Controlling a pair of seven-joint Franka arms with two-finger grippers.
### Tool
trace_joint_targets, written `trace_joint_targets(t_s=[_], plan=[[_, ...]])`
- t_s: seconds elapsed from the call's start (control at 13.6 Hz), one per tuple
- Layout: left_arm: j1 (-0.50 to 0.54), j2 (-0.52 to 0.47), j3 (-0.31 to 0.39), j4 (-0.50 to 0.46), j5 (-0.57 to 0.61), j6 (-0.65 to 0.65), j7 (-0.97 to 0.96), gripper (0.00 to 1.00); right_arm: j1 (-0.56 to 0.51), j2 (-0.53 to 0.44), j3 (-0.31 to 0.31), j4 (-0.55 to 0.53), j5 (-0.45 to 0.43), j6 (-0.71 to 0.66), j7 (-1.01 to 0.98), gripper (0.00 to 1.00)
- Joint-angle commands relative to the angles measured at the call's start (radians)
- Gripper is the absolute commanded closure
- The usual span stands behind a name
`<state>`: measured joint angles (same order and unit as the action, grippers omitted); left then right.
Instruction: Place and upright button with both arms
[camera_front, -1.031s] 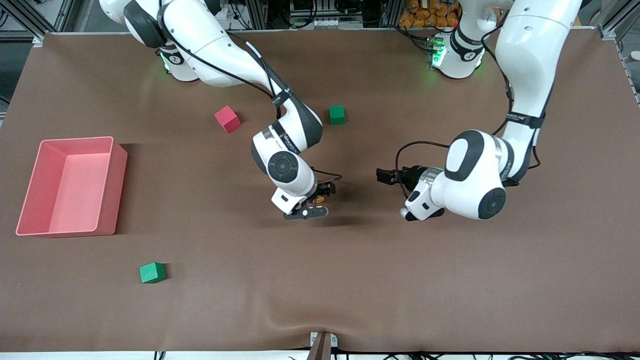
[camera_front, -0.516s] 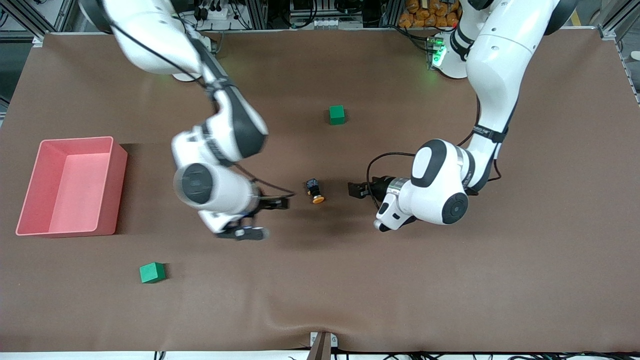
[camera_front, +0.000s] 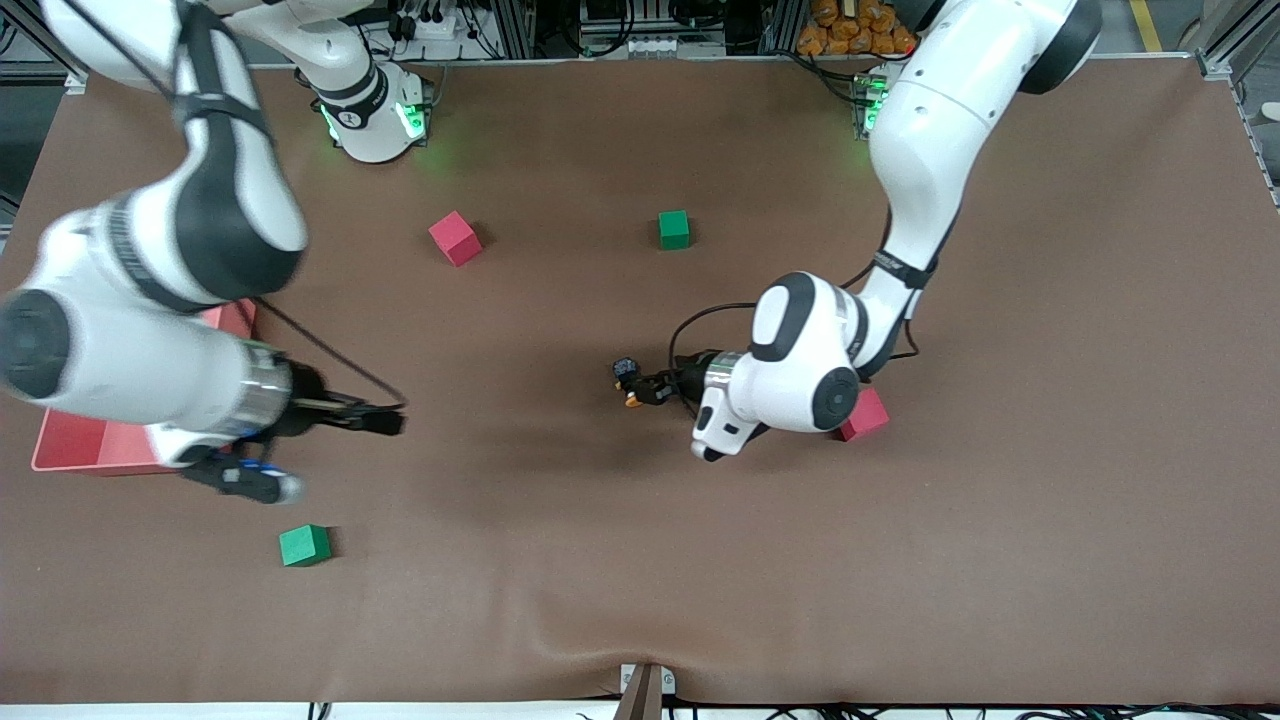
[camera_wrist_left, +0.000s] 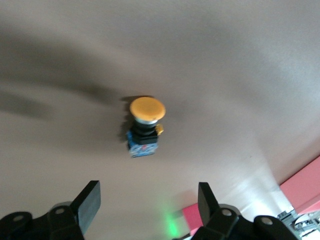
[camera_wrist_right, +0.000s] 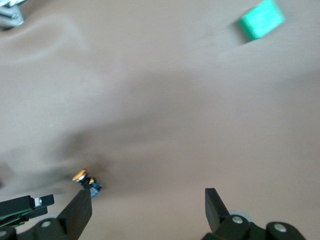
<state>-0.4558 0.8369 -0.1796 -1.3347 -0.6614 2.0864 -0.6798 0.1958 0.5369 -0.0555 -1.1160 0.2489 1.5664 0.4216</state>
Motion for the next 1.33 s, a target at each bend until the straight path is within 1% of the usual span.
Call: trace_joint_targets(t_s=[0.0, 0.07, 0.15, 0.22, 0.29, 0.52, 0.66, 0.74, 0.88, 0.96, 1.03, 1.1, 1.25], plan=[[-0.032, 0.068, 0.008, 0.060, -0.020, 0.050, -0.023, 0.21, -0.094, -0.057, 0.017, -0.011, -0.020, -0.077, -0.093, 0.00], [-0.046, 0.082, 0.008, 0.062, -0.020, 0.055, -0.021, 0.23, -0.126, -0.081, 0.019, -0.011, -0.035, -0.106, -0.109, 0.00], [-0.053, 0.085, 0.009, 0.060, -0.020, 0.060, -0.024, 0.25, -0.147, -0.106, 0.022, -0.011, -0.078, -0.142, -0.110, 0.00], [-0.063, 0.093, 0.011, 0.060, -0.018, 0.060, -0.024, 0.26, -0.148, -0.138, 0.023, -0.011, -0.145, -0.160, -0.125, 0.00], [-0.067, 0.093, 0.012, 0.054, -0.014, 0.058, -0.024, 0.26, -0.148, -0.171, 0.025, -0.011, -0.173, -0.163, -0.129, 0.00], [-0.089, 0.094, 0.015, 0.049, -0.004, 0.047, -0.024, 0.26, -0.159, -0.300, 0.020, -0.034, -0.178, -0.163, -0.122, 0.00], [-0.099, 0.108, 0.020, 0.049, -0.004, 0.047, -0.024, 0.26, -0.182, -0.414, 0.020, -0.164, -0.177, -0.140, -0.126, 0.00], [-0.101, 0.108, 0.026, 0.049, -0.001, 0.047, -0.024, 0.26, -0.184, -0.454, 0.019, -0.217, -0.180, -0.134, -0.129, 0.00], [-0.101, 0.110, 0.026, 0.049, 0.057, 0.046, -0.024, 0.25, -0.199, -0.526, 0.006, -0.315, -0.183, -0.125, -0.136, 0.00], [-0.101, 0.111, 0.025, 0.048, 0.090, 0.046, -0.024, 0.25, -0.199, -0.563, 0.005, -0.374, -0.186, -0.090, -0.155, 0.00], [-0.101, 0.111, 0.025, 0.048, 0.101, 0.046, -0.024, 0.25, -0.199, -0.577, 0.006, -0.419, -0.192, -0.057, -0.164, 0.00], [-0.101, 0.113, 0.025, 0.048, 0.100, 0.046, -0.024, 0.25, -0.197, -0.568, 0.008, -0.409, -0.195, -0.048, -0.165, 0.00], [-0.101, 0.126, 0.025, 0.055, 0.098, 0.049, -0.024, 0.26, -0.193, -0.531, 0.008, -0.342, -0.213, -0.060, -0.182, 0.00]])
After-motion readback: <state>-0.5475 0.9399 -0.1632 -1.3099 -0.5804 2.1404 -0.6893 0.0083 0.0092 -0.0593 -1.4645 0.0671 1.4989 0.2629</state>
